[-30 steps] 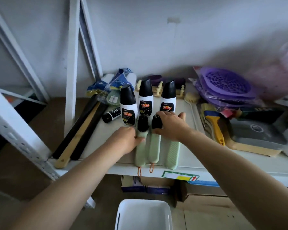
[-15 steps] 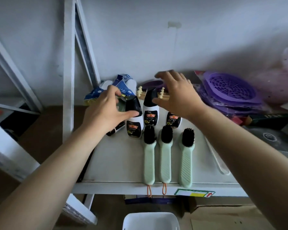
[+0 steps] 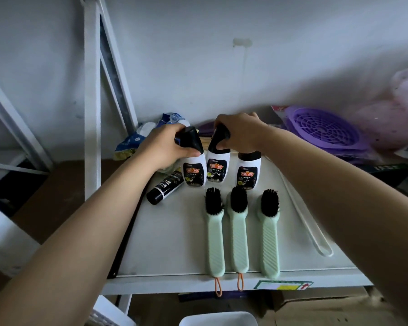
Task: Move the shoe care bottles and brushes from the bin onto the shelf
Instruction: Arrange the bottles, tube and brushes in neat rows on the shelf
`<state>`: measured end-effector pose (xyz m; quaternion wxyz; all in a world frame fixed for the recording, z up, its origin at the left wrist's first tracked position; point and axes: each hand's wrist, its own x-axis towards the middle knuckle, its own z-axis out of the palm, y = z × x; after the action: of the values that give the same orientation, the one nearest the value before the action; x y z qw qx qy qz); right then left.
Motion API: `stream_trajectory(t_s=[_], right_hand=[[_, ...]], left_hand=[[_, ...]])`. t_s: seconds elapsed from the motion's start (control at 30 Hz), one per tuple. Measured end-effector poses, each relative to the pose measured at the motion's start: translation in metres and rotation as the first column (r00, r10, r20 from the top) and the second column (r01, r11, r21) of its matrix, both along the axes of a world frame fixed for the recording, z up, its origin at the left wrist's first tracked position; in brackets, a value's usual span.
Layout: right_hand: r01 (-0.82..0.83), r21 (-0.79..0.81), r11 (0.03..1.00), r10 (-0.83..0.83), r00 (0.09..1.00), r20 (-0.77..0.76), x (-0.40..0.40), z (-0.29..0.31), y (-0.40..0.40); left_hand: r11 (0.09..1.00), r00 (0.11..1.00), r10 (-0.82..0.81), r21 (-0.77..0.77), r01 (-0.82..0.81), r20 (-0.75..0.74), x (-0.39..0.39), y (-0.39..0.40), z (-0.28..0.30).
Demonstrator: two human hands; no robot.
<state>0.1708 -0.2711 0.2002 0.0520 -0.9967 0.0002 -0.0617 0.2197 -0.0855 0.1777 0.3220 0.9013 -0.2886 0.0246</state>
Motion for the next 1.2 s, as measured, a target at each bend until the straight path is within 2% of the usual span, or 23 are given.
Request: stream_trajectory(t_s=[0.13,0.57,0.9,0.97,1.2], right_hand=[[0.040,-0.013,0.999,-0.040,0.999,0.014,0.005,0.012,-0.012],[0.130,-0.009,0.991,-0.130,0.979,-0.157,0.033,0.004,-0.022],[0.150,-0.038,0.988,-0.154,0.973,-0.173,0.034,0.007,-0.023],[0.140,0.002,0.990,-0.137,0.973,-0.184,0.034,0.008,-0.024],[0.142,0.293,0.946,-0.085,0.976,-0.200,0.004,0.022,-0.042]], left_hand=[[0.999,1.000,0.012,-0.050,-0.010,0.028,0.015,-0.017,0.000],[0.998,1.000,0.029,0.063,-0.028,0.000,0.046,-0.046,-0.013],[0.996,1.000,0.019,0.089,-0.020,0.013,0.044,-0.047,-0.015],[0.996,1.000,0.018,0.089,-0.020,0.019,0.044,-0.047,-0.015],[0.997,1.000,-0.007,0.079,0.009,-0.021,0.047,-0.042,-0.017]])
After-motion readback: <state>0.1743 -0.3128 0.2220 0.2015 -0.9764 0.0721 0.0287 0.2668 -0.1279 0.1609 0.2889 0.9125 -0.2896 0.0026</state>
